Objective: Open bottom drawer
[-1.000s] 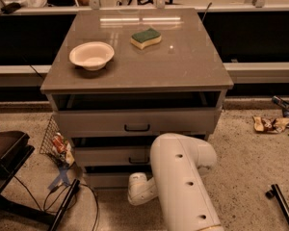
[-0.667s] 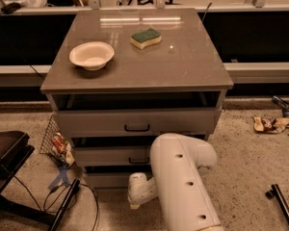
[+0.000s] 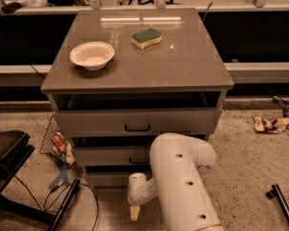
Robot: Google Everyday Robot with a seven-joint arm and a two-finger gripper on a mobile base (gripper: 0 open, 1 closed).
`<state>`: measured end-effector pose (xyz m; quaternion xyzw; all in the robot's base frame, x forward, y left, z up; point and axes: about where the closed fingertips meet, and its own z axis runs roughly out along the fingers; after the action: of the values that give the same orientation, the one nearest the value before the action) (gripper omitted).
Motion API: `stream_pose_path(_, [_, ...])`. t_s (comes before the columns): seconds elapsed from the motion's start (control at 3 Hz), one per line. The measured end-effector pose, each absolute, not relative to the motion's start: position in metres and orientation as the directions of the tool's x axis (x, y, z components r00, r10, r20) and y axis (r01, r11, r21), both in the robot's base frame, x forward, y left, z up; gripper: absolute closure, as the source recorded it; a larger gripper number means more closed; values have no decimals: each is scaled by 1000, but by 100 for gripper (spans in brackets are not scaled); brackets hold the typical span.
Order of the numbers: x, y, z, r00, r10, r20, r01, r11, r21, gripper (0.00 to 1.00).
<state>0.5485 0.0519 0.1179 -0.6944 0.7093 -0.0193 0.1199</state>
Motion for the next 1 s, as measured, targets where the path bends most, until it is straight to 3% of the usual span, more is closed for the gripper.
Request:
stream_pose_path(0.33, [549,41,128,-17,-997,-75,-979,32,-202,0])
stream_pose_path(0.67, [548,20,132,-48,-996,76,-980,32,-195,0])
stream_pose_path(1.0, [545,14,132,-59,-992,110,-981,37,-191,0])
